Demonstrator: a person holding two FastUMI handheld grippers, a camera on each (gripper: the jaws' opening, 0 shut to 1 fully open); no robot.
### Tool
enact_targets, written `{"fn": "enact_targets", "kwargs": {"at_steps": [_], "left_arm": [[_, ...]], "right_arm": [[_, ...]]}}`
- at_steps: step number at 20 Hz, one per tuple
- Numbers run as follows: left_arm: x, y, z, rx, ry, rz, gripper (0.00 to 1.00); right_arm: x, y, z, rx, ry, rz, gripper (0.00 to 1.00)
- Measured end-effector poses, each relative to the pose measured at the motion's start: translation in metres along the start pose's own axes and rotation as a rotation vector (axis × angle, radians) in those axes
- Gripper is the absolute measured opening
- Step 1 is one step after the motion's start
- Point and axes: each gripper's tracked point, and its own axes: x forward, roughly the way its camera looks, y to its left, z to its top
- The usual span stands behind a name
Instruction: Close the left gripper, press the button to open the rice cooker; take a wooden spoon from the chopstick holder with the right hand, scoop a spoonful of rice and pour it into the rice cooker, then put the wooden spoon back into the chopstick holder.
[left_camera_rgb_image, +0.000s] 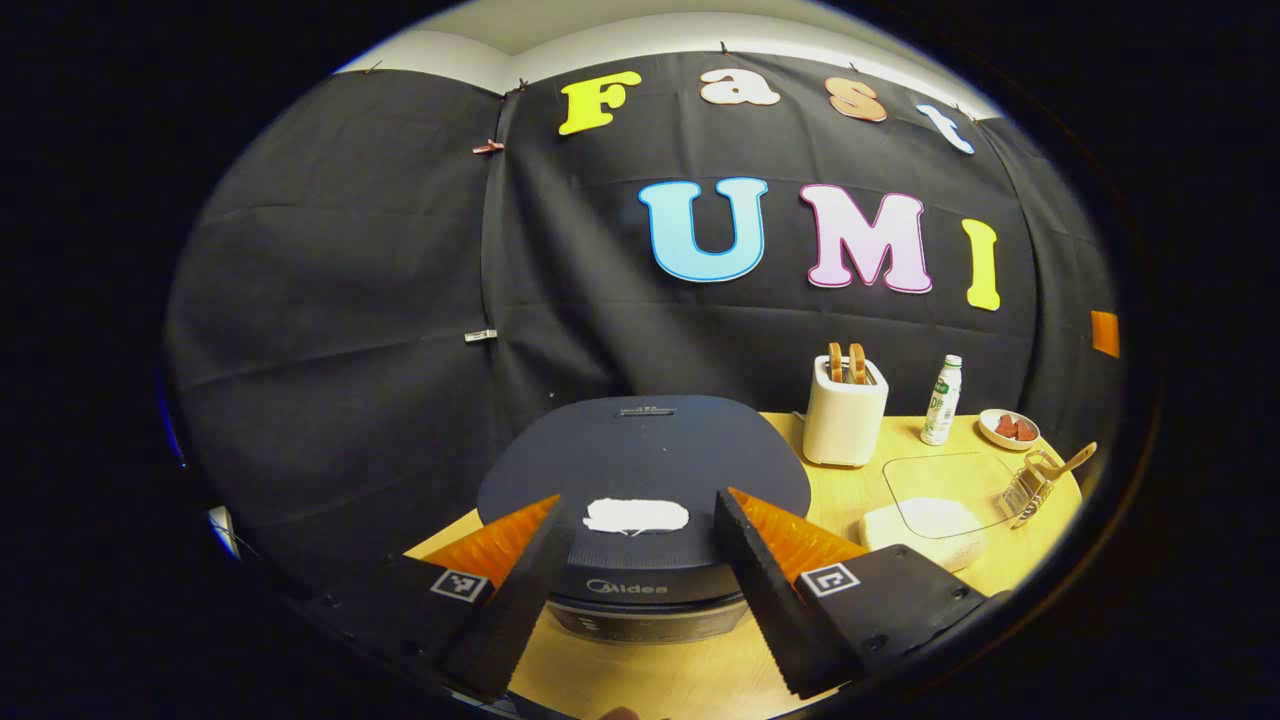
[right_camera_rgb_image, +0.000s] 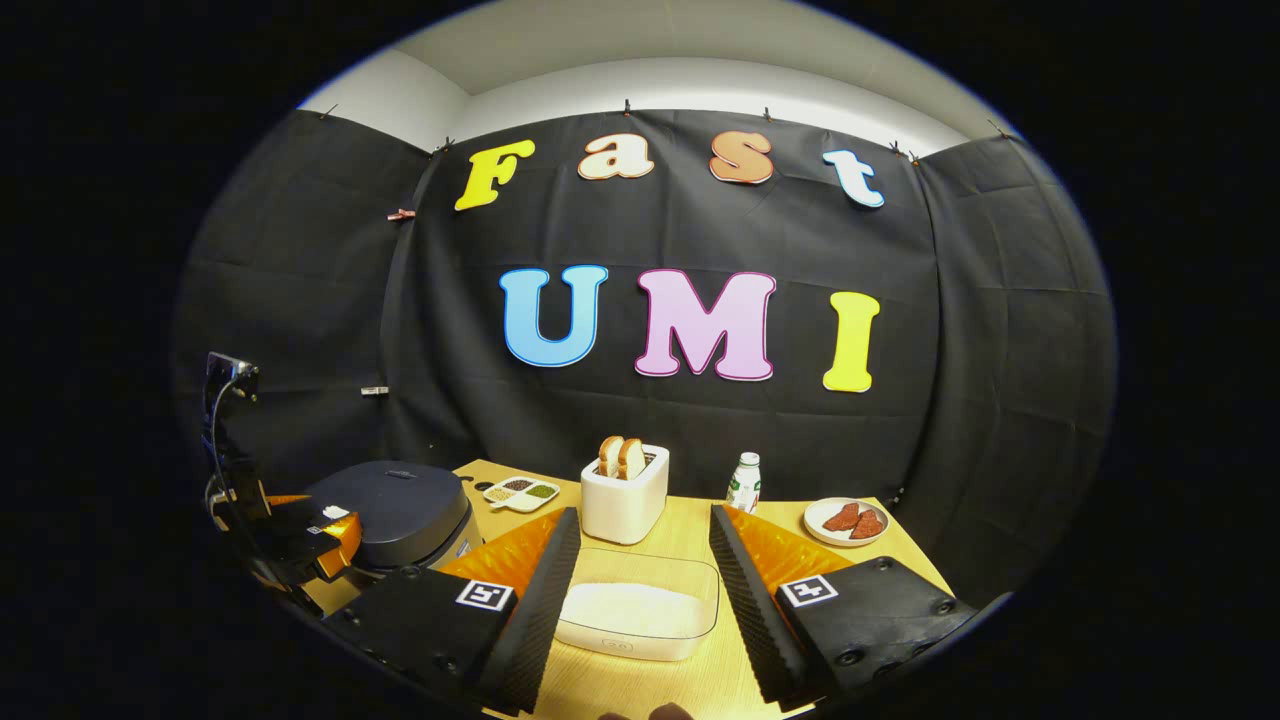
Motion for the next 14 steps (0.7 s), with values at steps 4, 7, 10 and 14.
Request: {"fn": "enact_targets", "kwargs": {"at_steps": [4, 7, 10, 14], "left_arm": [[0.000, -0.001, -0.010, 0.013, -0.003, -0.017, 0.97], [0.002, 0.000, -0.005, 0.003, -0.008, -0.017, 0.96], [0.000, -0.001, -0.002, 0.034, -0.015, 0.003, 0.95], [-0.002, -0.020, 0.013, 0.126, -0.049, -0.020, 0.88]], "right_arm": [[0.002, 0.007, 0.001, -0.005, -0.004, 0.010, 0.82], [0.003, 0.010, 0.002, -0.013, -0.007, 0.018, 0.82], [0.003, 0.009, 0.002, -0.012, -0.007, 0.015, 0.83], [-0.002, -0.001, 0.008, -0.004, -0.020, -0.008, 0.84]]}}
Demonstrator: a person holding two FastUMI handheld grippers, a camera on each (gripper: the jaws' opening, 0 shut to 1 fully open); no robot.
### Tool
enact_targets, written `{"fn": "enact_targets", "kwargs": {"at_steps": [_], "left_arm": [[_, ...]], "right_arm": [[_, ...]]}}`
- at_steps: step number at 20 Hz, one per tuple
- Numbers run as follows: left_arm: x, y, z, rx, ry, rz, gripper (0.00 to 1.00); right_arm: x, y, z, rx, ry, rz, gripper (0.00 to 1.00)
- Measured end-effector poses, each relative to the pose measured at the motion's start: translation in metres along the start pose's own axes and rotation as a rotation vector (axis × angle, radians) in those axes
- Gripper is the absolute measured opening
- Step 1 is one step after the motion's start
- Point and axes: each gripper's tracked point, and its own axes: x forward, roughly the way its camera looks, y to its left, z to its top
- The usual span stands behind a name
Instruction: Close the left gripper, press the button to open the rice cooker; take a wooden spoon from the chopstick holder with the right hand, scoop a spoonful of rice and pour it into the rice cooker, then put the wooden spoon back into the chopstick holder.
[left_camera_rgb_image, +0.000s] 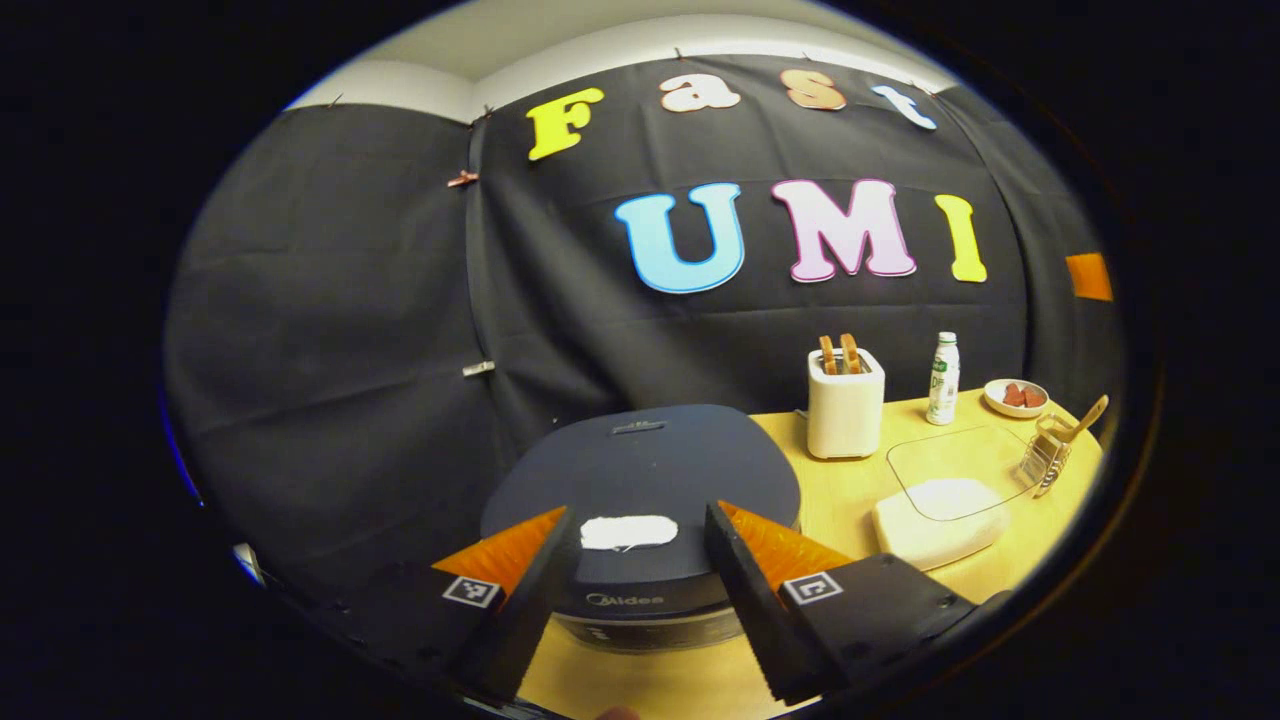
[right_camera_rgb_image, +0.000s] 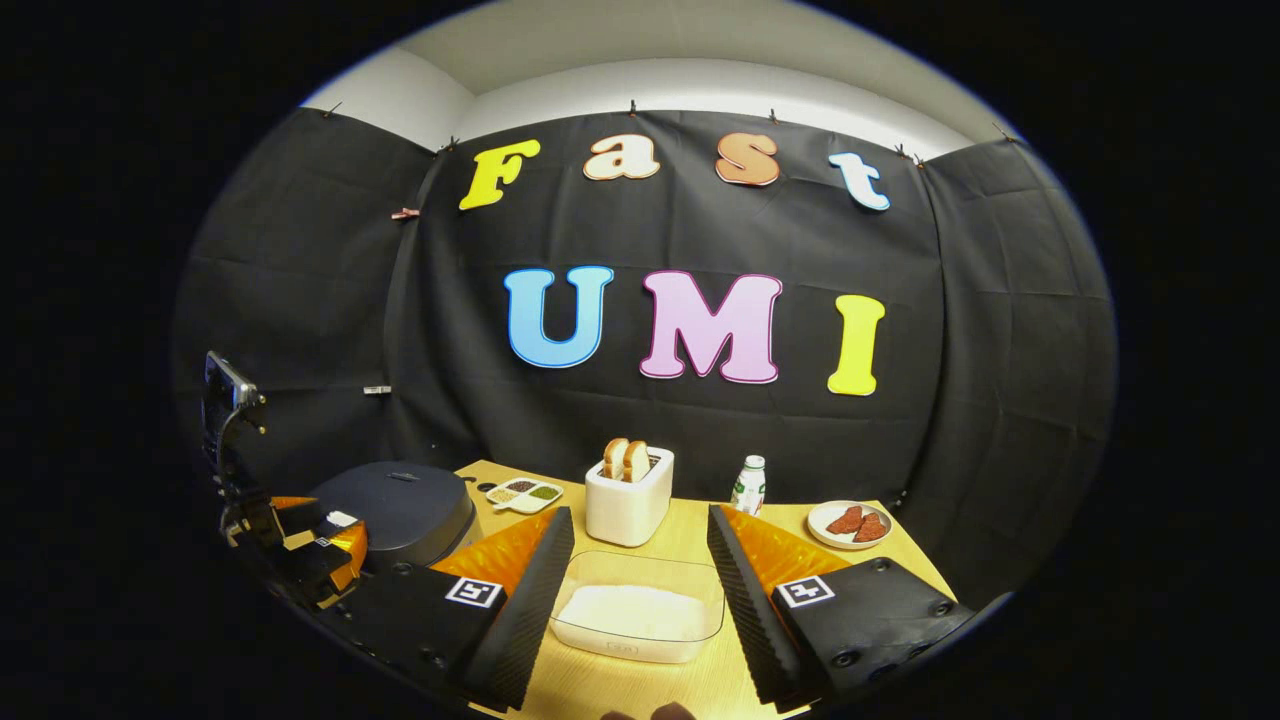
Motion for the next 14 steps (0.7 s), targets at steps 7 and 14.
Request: {"fn": "enact_targets", "kwargs": {"at_steps": [7, 14], "left_arm": [[-0.016, -0.049, 0.046, -0.017, -0.066, -0.087, 0.89], [-0.061, -0.089, 0.119, -0.107, -0.182, -0.131, 0.97]], "right_arm": [[-0.018, -0.033, 0.000, -0.009, -0.008, -0.052, 0.85], [-0.037, -0.077, -0.001, 0.001, 0.017, -0.106, 0.90]]}}
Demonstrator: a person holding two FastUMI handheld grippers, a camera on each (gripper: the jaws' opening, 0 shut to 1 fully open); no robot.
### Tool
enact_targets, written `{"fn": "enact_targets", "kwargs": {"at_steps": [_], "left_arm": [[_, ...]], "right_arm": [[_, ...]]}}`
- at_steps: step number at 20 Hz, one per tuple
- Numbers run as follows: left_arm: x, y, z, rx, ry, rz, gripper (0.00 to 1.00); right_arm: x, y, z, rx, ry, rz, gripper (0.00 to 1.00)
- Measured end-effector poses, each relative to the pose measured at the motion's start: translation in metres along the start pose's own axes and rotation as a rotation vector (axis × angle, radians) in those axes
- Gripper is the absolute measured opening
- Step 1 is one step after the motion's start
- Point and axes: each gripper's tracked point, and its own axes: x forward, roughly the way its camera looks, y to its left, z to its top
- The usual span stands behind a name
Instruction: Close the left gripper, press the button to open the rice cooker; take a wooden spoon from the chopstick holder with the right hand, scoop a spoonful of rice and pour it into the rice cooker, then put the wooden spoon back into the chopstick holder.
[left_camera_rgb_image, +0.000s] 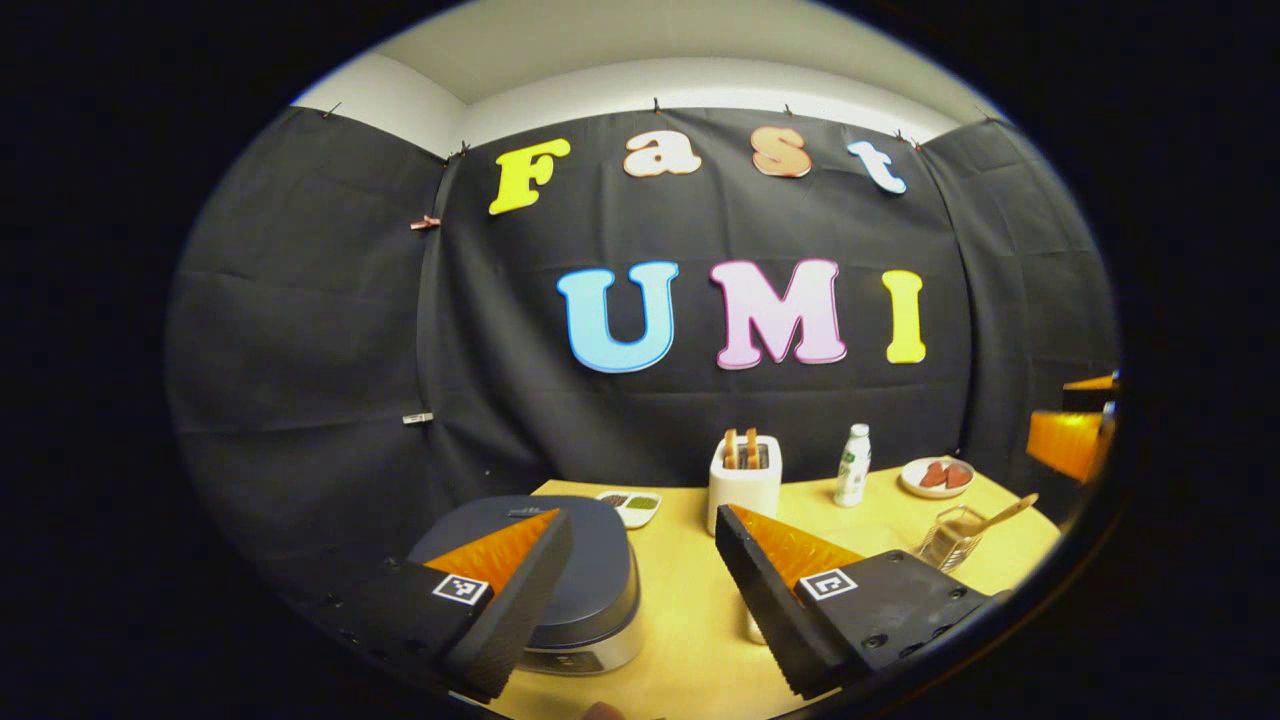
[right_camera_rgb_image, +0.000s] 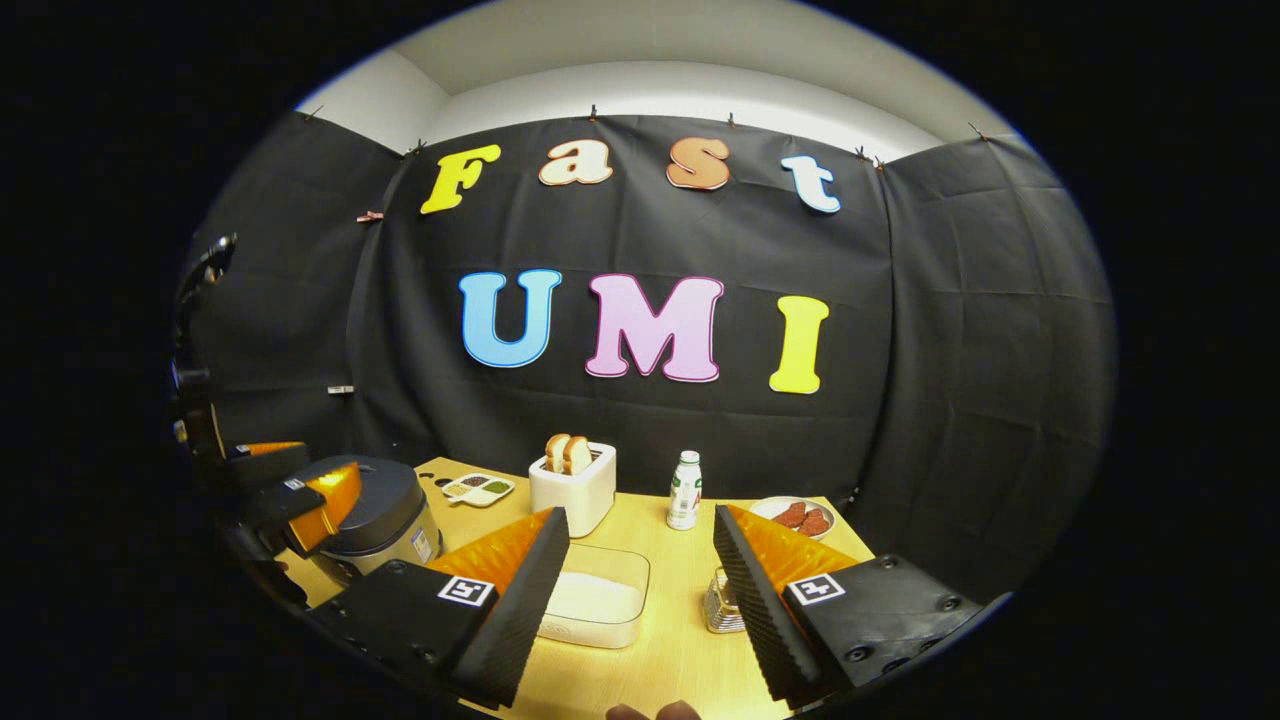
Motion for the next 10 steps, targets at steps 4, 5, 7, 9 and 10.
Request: {"fn": "enact_targets", "kwargs": {"at_steps": [4, 5, 7, 9, 10], "left_arm": [[-0.022, -0.028, 0.039, 0.007, -0.082, -0.040, 0.97], [-0.027, -0.035, 0.045, 0.017, -0.094, -0.053, 0.97], [-0.037, -0.043, 0.055, 0.039, -0.121, -0.066, 0.97], [-0.045, -0.051, 0.058, 0.038, -0.135, -0.080, 0.96], [-0.047, -0.054, 0.058, 0.029, -0.134, -0.088, 0.97]], "right_arm": [[-0.004, -0.021, 0.002, 0.040, 0.005, -0.028, 0.92], [-0.005, -0.024, -0.001, 0.043, 0.015, -0.033, 0.92], [-0.005, -0.029, 0.000, 0.041, 0.018, -0.040, 0.93], [-0.007, -0.031, -0.002, 0.040, 0.027, -0.039, 0.96], [-0.009, -0.030, -0.002, 0.045, 0.026, -0.036, 0.98]]}}
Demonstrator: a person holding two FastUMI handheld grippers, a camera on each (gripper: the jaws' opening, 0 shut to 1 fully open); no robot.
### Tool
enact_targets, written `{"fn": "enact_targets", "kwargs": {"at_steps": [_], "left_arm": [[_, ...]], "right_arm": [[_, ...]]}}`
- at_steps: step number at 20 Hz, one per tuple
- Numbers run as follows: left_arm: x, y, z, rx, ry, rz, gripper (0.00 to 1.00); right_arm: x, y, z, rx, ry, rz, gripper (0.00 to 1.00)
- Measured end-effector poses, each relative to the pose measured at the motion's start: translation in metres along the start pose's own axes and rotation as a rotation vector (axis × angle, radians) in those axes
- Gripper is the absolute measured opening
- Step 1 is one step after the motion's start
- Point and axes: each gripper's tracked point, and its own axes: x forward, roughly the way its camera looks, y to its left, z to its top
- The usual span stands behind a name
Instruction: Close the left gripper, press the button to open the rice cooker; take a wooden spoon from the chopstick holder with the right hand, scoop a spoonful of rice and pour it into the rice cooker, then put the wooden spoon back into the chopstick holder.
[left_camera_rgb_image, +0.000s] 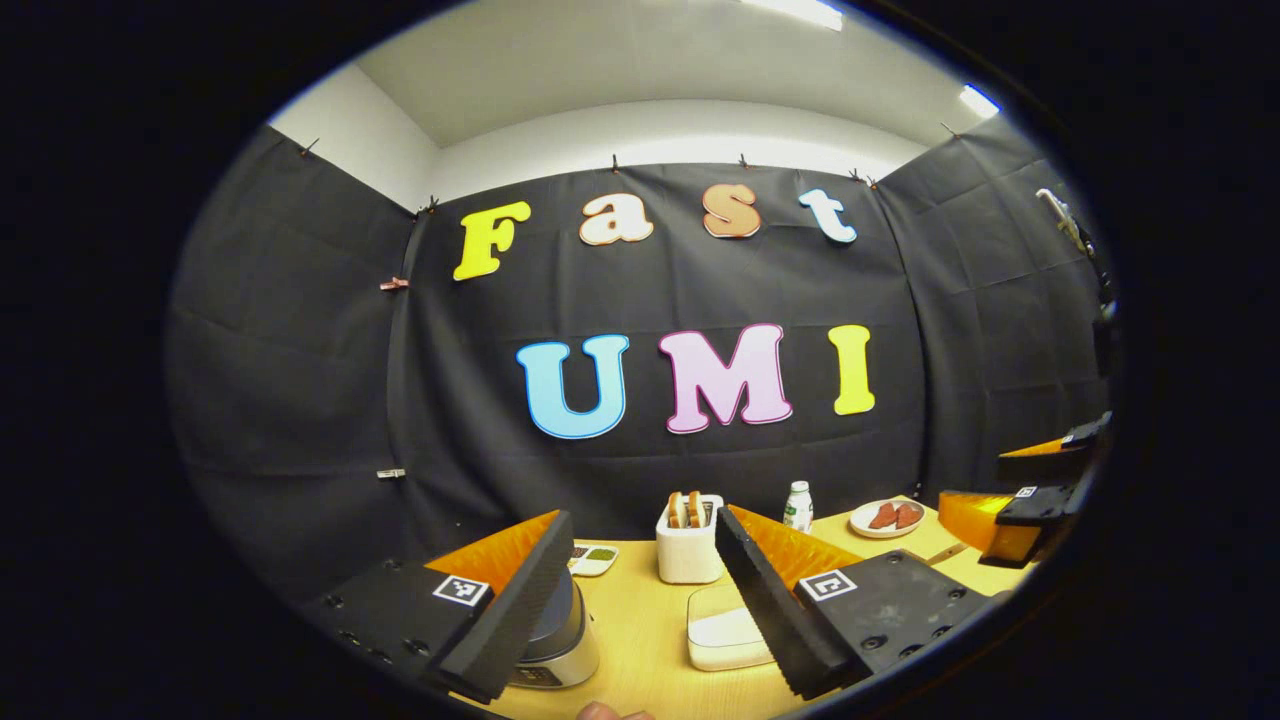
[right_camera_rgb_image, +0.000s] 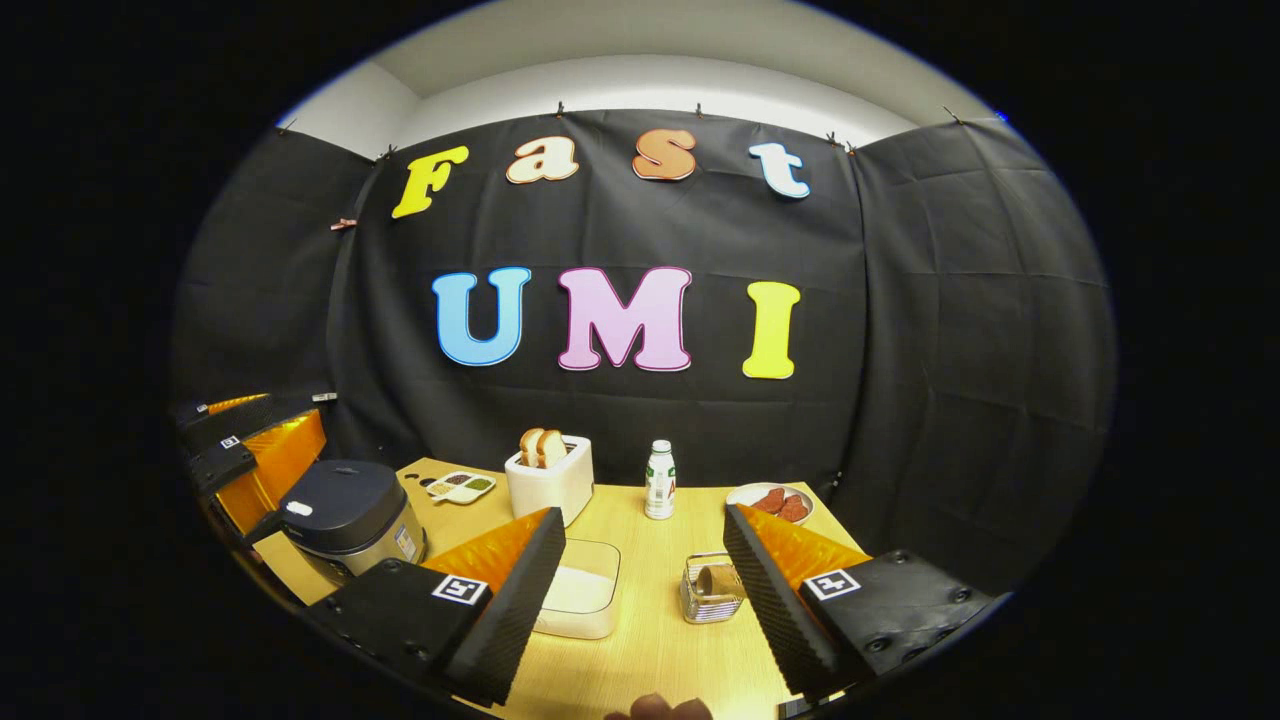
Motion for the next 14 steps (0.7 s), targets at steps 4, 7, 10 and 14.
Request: {"fn": "enact_targets", "kwargs": {"at_steps": [4, 7, 10, 14], "left_arm": [[-0.0033, -0.0014, -0.0011, 0.003, 0.013, 0.005, 0.97], [-0.0028, -0.0001, -0.0011, 0.004, 0.011, 0.011, 0.97], [-0.0040, 0.0009, -0.0019, 0.006, 0.016, 0.016, 0.96], [-0.0030, 0.0003, -0.0036, 0.009, 0.022, 0.017, 0.97]], "right_arm": [[-0.0034, 0.0005, 0.0049, -0.008, -0.015, 0.005, 0.98], [-0.0061, -0.0006, 0.0055, -0.008, -0.020, 0.004, 0.98], [-0.0064, -0.0022, 0.0071, -0.006, -0.023, 0.002, 0.98], [-0.0072, -0.0009, 0.0084, -0.005, -0.025, 0.005, 0.98]]}}
